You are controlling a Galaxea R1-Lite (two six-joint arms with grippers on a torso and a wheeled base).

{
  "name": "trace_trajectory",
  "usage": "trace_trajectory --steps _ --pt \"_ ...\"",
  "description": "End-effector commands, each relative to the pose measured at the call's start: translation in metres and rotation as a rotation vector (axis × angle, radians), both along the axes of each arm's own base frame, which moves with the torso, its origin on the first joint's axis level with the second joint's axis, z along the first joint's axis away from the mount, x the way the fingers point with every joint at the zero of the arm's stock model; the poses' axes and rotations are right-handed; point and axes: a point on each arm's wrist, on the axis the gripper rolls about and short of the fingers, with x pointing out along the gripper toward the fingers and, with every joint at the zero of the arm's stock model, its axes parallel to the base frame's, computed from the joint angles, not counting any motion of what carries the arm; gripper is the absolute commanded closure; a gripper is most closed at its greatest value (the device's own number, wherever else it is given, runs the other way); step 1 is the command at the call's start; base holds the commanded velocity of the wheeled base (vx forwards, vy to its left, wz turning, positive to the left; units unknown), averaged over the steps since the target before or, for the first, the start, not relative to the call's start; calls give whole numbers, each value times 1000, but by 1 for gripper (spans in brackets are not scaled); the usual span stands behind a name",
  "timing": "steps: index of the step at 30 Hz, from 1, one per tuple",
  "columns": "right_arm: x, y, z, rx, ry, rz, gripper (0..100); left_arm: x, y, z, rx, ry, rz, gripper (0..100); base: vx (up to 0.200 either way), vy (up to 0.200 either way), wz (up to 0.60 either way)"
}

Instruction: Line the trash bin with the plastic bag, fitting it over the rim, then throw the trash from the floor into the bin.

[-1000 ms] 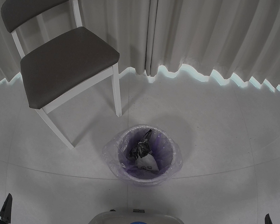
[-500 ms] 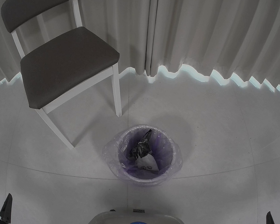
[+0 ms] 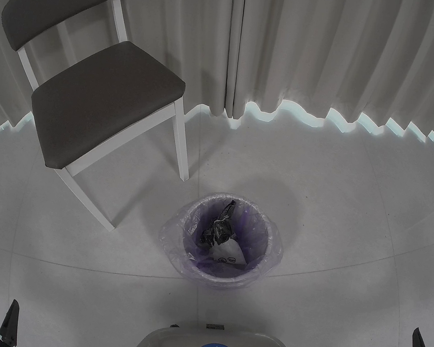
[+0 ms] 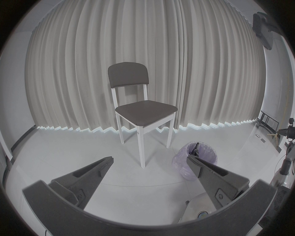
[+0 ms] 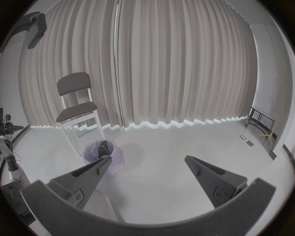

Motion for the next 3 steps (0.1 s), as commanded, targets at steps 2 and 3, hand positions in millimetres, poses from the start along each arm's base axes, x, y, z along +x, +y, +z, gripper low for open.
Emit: trace_trajectory --steps 2,3 --pt "0 0 -5 0 0 3 0 0 0 -5 0 0 0 0 0 0 0" --pt "0 0 -5 0 0 3 0 0 0 -5 0 0 0 0 0 0 0"
